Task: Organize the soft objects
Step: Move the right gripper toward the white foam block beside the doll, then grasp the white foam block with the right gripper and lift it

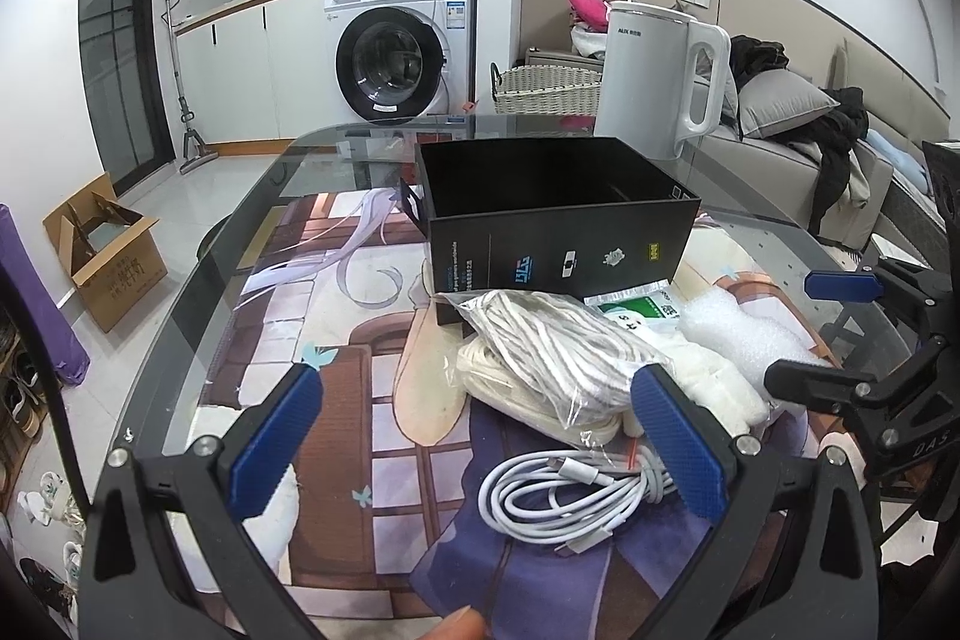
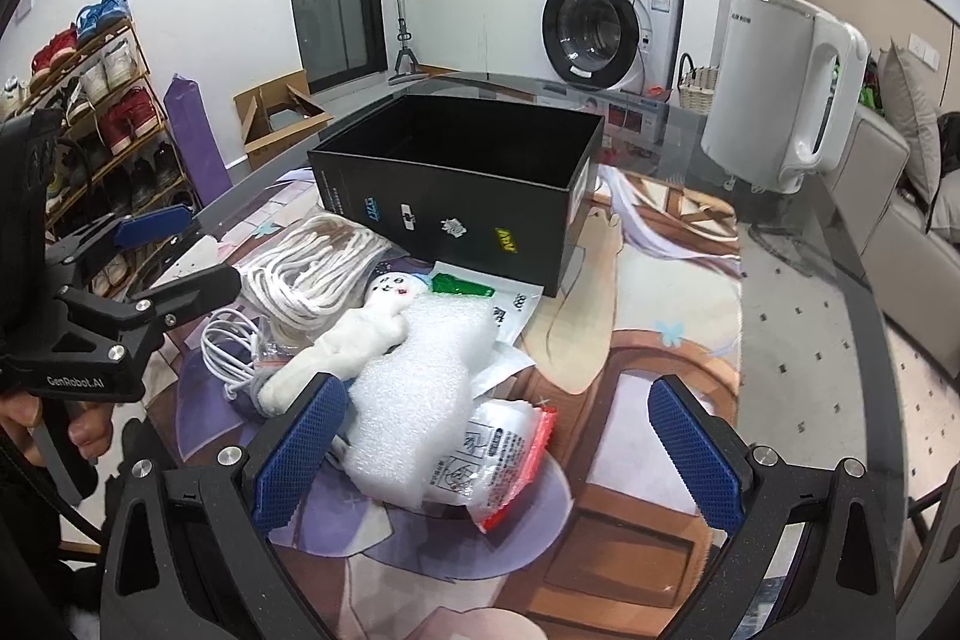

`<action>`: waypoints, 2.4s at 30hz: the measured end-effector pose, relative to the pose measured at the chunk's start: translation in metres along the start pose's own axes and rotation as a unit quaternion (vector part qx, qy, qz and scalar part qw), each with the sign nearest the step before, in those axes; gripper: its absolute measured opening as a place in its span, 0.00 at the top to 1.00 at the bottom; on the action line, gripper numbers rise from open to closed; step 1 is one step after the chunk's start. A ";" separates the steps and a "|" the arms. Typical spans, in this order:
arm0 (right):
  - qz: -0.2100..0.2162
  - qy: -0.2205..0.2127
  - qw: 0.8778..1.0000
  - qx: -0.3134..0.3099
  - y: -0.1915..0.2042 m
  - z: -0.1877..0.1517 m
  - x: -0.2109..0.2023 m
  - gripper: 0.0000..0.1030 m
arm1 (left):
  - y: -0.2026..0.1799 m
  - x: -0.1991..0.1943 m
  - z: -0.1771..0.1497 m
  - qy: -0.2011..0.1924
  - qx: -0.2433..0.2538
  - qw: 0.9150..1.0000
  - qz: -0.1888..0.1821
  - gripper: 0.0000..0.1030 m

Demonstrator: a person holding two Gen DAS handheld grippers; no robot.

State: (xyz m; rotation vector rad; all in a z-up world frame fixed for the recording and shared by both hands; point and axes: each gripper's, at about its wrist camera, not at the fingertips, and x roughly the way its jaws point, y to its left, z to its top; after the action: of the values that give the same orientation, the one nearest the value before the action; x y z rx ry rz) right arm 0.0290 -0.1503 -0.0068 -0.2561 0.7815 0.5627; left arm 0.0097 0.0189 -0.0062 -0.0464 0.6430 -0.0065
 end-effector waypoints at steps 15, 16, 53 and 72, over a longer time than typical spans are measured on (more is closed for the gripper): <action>0.011 0.021 1.000 -0.004 0.005 -0.004 0.021 0.06 | -0.014 -0.001 -0.001 0.001 0.031 0.999 -0.007 0.00; 0.013 0.020 1.000 -0.004 0.005 -0.004 0.021 0.11 | -0.014 -0.001 -0.001 0.001 0.032 0.999 -0.008 0.00; 0.020 -0.011 1.000 -0.008 -0.006 -0.001 0.000 0.61 | -0.021 0.033 0.017 0.062 0.041 0.997 -0.028 0.00; 0.021 -0.014 1.000 -0.011 -0.006 -0.001 -0.003 0.61 | -0.015 0.056 0.032 0.090 0.030 0.995 0.013 0.00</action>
State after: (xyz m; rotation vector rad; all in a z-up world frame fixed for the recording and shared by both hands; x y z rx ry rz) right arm 0.0301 -0.1571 -0.0054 -0.2518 0.7551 0.6134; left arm 0.0744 0.0046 -0.0133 0.0204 0.8238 -0.0038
